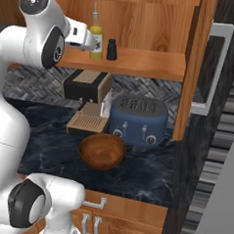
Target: Retrieve the bottle and the shaker from the cabinet and place them next to the mixing bowl on the counter. Then add garlic from the fridge to the mixing bowl.
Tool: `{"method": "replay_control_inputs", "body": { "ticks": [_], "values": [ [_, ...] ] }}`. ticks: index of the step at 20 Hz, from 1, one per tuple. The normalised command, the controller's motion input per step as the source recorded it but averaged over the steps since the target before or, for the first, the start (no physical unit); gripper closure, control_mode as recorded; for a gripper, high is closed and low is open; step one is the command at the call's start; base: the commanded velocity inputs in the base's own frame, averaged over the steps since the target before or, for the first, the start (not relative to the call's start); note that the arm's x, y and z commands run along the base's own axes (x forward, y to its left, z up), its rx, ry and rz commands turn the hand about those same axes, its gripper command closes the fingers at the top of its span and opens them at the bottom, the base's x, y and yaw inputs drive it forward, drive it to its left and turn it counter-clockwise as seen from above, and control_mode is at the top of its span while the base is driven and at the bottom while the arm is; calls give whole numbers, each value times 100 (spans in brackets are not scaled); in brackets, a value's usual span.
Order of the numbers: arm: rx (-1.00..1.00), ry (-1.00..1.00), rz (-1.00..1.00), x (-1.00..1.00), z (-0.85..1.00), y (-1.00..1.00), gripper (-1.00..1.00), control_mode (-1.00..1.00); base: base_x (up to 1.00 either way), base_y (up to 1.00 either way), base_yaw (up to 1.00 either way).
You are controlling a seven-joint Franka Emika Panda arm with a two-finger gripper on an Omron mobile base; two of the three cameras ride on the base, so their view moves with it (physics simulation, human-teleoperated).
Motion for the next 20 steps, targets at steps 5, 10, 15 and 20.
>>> {"method": "replay_control_inputs", "body": {
  "ticks": [5, 10, 15, 20],
  "values": [
    [0, 0, 0, 27, -15, 0, -100, -100, 0, 0, 0],
    [0, 1, -2, 41, -19, 0, -100, -100, 0, 0, 0],
    [0, 5, -2, 47, -22, 0, -100, -100, 0, 0, 0],
    [0, 6, 0, 44, -5, 0, -100, -100, 0, 0, 0]
  ]
}}
